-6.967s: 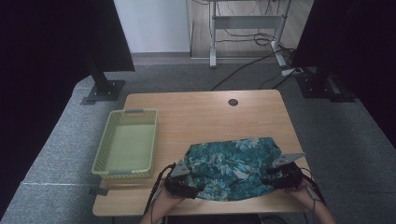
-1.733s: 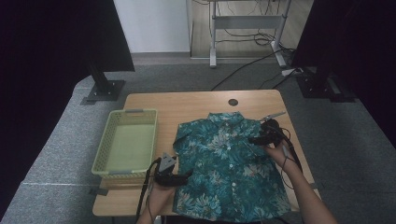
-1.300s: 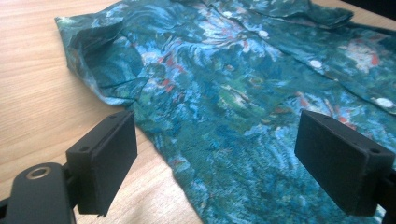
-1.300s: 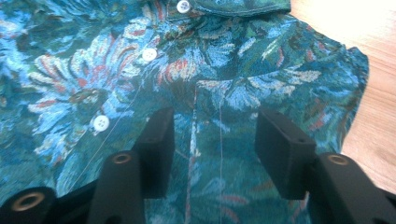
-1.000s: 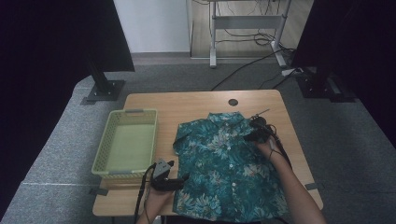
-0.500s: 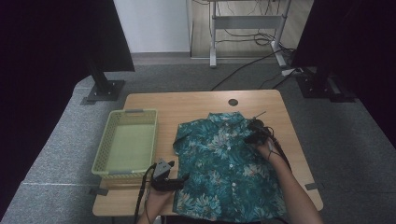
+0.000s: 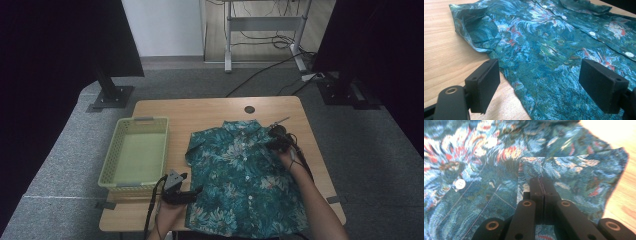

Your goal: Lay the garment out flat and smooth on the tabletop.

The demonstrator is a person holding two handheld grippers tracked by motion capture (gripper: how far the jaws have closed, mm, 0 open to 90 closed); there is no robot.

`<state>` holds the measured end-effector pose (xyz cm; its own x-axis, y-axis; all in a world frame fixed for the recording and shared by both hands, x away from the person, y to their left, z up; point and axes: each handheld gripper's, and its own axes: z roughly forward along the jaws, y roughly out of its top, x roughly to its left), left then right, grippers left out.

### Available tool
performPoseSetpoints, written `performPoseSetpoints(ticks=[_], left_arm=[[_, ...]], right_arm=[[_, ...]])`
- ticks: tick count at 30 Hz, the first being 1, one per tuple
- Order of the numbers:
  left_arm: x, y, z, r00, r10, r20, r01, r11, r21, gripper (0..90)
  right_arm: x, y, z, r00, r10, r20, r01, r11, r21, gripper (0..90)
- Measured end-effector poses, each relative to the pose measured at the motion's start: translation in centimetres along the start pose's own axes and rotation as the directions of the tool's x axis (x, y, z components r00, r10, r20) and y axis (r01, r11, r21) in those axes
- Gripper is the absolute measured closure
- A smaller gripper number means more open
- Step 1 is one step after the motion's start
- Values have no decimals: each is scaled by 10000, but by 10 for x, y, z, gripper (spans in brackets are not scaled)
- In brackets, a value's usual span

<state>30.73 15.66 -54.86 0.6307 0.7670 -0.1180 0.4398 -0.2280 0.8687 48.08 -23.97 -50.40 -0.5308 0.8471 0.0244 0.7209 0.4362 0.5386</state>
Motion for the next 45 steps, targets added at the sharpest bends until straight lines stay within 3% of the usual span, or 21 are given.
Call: performPoseSetpoints(ticks=[5,10,18,26,31,33,35,36,38,40,42,44,45], left_arm=[[0,0,0,10000,-23,20,23,10000,6,169],[1,0,0,10000,-52,37,52,10000,24,169],[1,0,0,9999,-97,55,96,9999,44,169],[1,0,0,9999,-107,56,107,9999,54,169],[1,0,1,9999,-129,28,128,9999,72,169],[1,0,1,9999,-121,29,120,9999,89,169],[1,0,1,9999,-118,46,117,9999,90,169],[1,0,1,9999,-119,44,119,9999,92,170],[1,0,1,9999,-97,51,97,9999,111,169],[1,0,1,9999,-100,47,100,9999,122,169],[1,0,1,9999,-118,63,117,9999,125,170],[1,0,1,9999,-131,76,130,9998,125,169],[1,0,1,9999,-127,56,126,9998,125,169]], right_arm=[[-15,-3,-16,9985,478,265,-464,9975,-528,893],[-36,-10,-30,9908,1203,627,-1152,9902,-792,892],[-71,-25,-49,9647,2305,1272,-2159,9691,-1189,893],[-100,-40,-52,9278,2957,2276,-2827,9551,-887,882],[-108,-47,-48,9082,3152,2753,-3101,9486,-630,526],[-109,-48,-49,9042,3138,2897,-3110,9487,-570,432],[-111,-49,-51,9047,3251,2753,-3245,9446,-490,397],[-111,-50,-52,8971,3347,2883,-3345,9410,-516,365],[-112,-52,-57,8629,3577,3570,-3565,9315,-716,298],[-114,-54,-63,8350,3811,3969,-3737,9222,-994,239],[-113,-55,-69,8307,4063,3806,-3838,9132,-1371,159],[-109,-55,-75,8269,4095,3856,-3761,9123,-1623,84],[-107,-55,-77,8383,3970,3737,-3624,9178,-1619,34]])
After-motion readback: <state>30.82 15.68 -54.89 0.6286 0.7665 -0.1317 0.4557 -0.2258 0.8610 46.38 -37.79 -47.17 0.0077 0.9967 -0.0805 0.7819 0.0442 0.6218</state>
